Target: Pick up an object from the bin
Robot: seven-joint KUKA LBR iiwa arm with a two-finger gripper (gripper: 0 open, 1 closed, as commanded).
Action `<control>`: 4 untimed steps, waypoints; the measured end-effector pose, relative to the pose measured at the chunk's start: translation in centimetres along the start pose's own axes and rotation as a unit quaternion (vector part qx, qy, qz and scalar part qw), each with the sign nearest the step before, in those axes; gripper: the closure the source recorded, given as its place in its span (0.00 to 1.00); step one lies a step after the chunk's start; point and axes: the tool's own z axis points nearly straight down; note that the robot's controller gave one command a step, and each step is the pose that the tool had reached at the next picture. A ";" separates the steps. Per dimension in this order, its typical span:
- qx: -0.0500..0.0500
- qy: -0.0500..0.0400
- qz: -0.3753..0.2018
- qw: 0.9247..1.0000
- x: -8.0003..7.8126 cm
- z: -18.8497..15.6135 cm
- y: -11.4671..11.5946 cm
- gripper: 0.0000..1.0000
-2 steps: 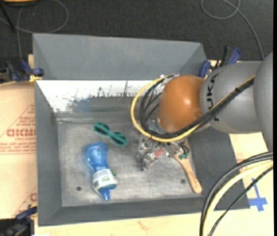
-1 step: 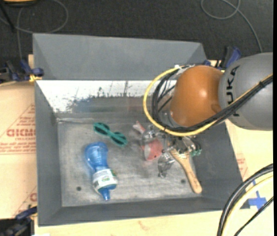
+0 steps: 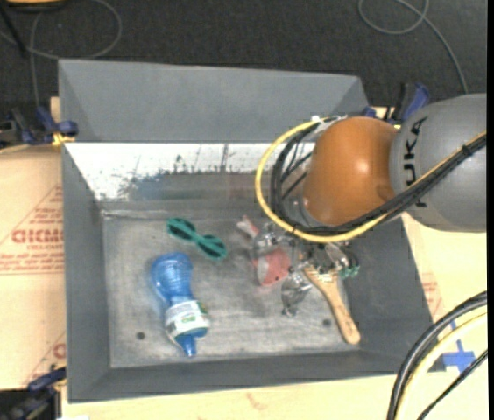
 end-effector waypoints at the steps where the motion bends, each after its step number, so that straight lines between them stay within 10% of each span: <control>1: 0.000 -0.003 0.027 1.000 0.1 2.5 -2.2 0.00; 3: 0.000 0.001 -0.081 0.997 0.6 6.0 -4.4 0.00; 4: 0.001 -0.003 -0.055 0.998 0.3 6.2 -11.1 1.00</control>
Offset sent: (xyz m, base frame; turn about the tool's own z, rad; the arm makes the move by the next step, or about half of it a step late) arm 0.0140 -0.0263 -0.0600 -0.1453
